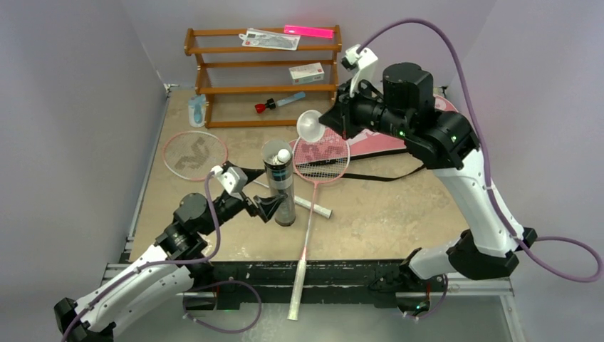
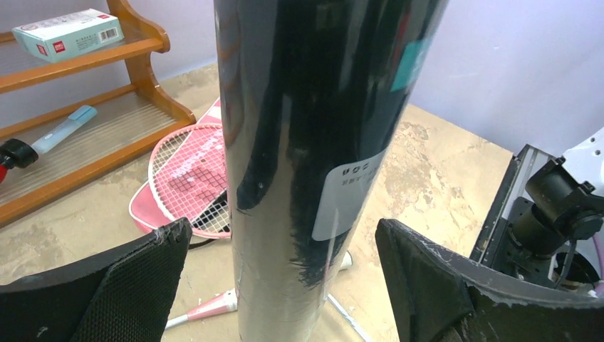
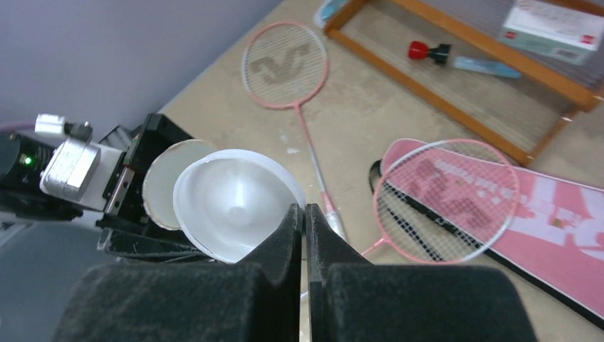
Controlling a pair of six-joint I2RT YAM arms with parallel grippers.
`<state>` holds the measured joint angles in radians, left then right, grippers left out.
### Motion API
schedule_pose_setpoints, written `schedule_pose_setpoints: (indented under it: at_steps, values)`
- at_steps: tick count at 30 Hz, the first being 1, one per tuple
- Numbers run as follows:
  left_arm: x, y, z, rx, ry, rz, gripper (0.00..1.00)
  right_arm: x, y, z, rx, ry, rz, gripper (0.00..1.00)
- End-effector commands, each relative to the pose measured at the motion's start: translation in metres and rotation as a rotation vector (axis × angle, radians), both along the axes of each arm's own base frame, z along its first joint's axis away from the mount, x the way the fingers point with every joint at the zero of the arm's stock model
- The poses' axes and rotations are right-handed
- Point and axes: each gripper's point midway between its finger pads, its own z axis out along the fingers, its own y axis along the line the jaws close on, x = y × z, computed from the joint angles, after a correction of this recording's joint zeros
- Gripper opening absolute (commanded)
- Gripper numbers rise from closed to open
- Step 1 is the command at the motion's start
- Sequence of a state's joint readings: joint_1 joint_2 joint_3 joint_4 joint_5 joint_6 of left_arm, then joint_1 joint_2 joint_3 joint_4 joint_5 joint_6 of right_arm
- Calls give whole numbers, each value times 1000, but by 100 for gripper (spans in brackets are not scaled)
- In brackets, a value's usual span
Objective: Pack up the badminton gear
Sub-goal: Close the lid on the shuttle tube.
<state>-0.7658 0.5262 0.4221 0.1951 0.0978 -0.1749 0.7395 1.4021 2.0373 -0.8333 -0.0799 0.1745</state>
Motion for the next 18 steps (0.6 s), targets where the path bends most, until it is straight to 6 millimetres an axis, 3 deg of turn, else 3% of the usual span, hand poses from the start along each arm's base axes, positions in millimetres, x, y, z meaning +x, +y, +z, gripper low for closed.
schedule_pose_setpoints:
  at_steps: [1, 4, 9, 15, 18]
  values:
    - [-10, 6, 17, 32, 41, -13, 100, -19, 29, 3, 42, 25, 196, 0]
    - [-14, 18, 20, 50, 80, 21, 100, -22, 37, 7, 50, 36, 245, 0]
    - [-15, 51, 47, -34, 141, 167, 100, -31, 50, 15, 90, 52, 323, 0]
    - [-39, 85, 82, -136, 246, 242, 100, -32, 64, 9, 68, 63, 326, 0]
    - [-54, 96, 109, -188, 272, 232, 100, -35, 69, 6, 45, 61, 317, 0]
